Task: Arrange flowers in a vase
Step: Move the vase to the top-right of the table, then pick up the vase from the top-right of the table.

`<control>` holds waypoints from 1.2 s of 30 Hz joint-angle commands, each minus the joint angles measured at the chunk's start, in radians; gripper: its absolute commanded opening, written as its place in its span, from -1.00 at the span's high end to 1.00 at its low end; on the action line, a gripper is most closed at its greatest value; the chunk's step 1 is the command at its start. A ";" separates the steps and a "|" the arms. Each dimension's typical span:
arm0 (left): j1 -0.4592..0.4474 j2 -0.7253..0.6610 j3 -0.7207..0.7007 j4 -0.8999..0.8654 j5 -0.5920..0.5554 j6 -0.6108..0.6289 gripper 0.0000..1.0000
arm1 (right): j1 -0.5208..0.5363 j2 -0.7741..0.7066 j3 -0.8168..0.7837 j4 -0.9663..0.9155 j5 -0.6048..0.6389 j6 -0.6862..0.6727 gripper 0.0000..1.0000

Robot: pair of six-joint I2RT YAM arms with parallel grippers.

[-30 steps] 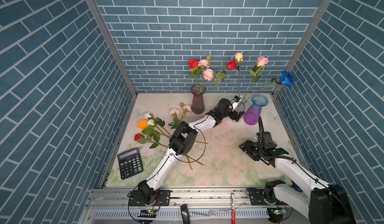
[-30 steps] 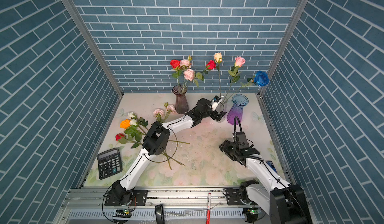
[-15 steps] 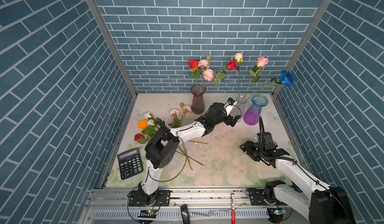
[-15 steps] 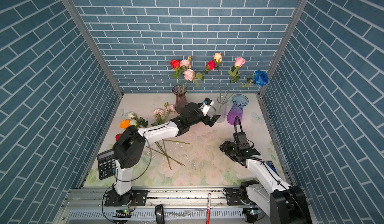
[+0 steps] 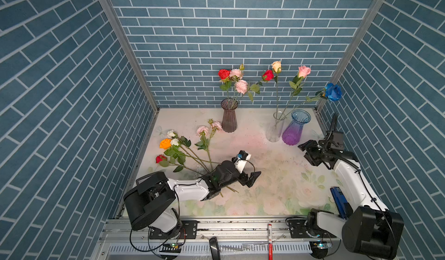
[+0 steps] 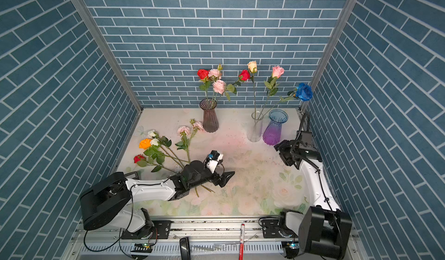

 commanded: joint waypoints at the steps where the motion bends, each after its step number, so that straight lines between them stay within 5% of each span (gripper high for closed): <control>1: 0.003 -0.083 -0.019 0.081 0.008 0.045 -0.99 | -0.062 0.079 0.105 -0.045 -0.070 -0.015 -0.22; 20: 0.005 -0.089 -0.053 0.144 0.018 0.064 -0.99 | -0.138 0.399 0.524 -0.051 -0.240 0.014 -0.03; 36: 0.004 -0.074 -0.032 0.125 0.034 0.064 -0.99 | -0.086 0.624 0.770 -0.282 -0.284 -0.136 0.06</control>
